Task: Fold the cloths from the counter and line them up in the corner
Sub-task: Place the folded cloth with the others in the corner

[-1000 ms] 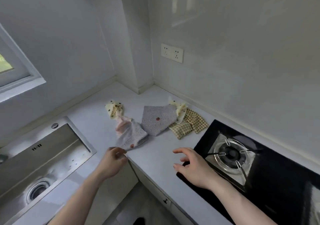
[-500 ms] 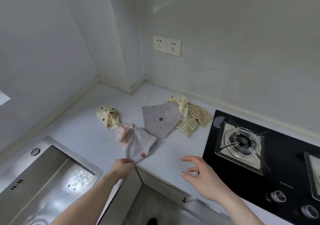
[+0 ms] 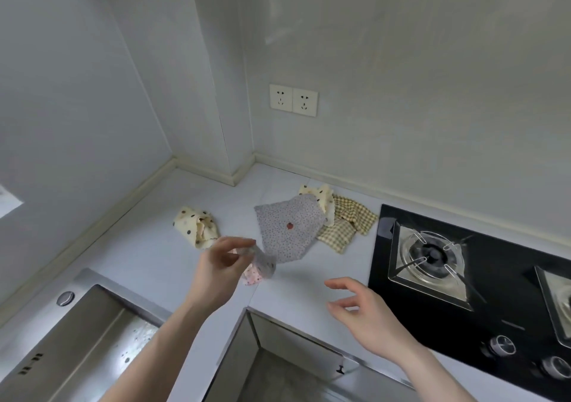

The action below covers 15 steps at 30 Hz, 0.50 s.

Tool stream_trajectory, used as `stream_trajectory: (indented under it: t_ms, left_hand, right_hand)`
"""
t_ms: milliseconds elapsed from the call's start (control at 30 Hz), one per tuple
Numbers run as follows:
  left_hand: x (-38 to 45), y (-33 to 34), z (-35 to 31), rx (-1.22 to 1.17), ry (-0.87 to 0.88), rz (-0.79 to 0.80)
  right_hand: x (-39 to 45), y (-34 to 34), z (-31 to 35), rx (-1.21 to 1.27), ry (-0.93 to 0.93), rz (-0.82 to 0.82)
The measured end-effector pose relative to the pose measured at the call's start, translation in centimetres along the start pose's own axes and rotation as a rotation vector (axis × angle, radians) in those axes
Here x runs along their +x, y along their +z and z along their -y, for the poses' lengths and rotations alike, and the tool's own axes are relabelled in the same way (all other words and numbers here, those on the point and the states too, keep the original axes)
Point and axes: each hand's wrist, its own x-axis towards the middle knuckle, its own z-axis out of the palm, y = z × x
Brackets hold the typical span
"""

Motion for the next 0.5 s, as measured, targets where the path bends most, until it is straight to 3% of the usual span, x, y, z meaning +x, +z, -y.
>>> stream_trajectory:
  t_ms: [200,367,500]
  left_hand:
    - [-1.6,-0.5,-4.4,0.051,0.097,0.182]
    - [-3.7,-0.3,-8.0,0.254,0.253,0.392]
    - [-4.4,-0.1,-9.6,0.410,0.355,0.487]
  right_hand:
    - [-0.5,1.0,1.3,0.040,-0.113,-0.035]
    - [-0.8,0.9,2.5,0.038,-0.204,-0.089]
    - [-1.3,0.7,3.6,0.004,-0.246,-0.024]
